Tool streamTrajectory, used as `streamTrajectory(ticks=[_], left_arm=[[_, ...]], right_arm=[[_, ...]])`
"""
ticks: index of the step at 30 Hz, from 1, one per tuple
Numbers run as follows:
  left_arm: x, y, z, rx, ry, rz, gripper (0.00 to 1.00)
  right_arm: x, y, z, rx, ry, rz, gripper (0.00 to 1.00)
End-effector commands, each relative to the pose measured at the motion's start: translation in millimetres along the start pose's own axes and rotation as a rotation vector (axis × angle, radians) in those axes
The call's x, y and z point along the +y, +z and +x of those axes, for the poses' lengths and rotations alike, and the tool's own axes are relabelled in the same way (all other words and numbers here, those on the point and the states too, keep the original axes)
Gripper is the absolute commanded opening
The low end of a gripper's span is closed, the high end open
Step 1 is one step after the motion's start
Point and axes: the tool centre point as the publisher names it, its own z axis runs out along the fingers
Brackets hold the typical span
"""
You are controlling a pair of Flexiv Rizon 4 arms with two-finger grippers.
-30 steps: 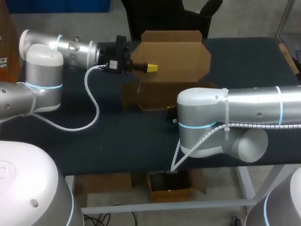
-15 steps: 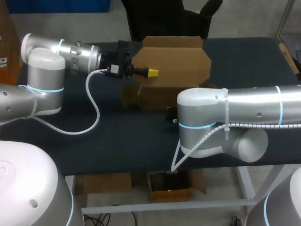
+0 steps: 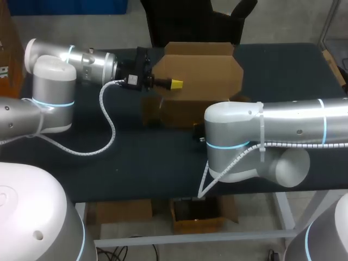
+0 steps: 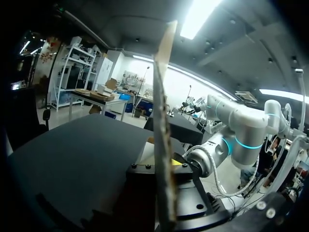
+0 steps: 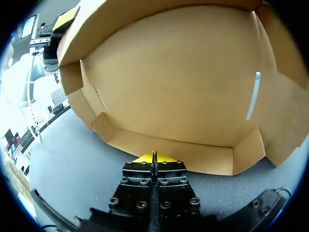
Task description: Assemble the packaging by folding the flat box into shape, placing the metal phone stand inside, and closing the box properly
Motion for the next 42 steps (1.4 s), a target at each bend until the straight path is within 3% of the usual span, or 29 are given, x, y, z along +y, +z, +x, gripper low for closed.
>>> streamTrajectory(ticks=[1,24,42], left_arm=[[1.7,1.8,-5.0,0.003,0.000,-0.010,0.00],[9.3,0.3,-15.8,-0.004,-0.019,-0.014,0.00],[-0.1,-2.0,-5.9,-0.009,0.027,-0.017,0.00]], right_arm=[[-2.0,1.5,2.3,-0.008,0.000,-0.007,0.00],[-2.0,1.5,2.3,-0.008,0.000,-0.007,0.00],[-2.0,1.5,2.3,-0.008,0.000,-0.007,0.00]])
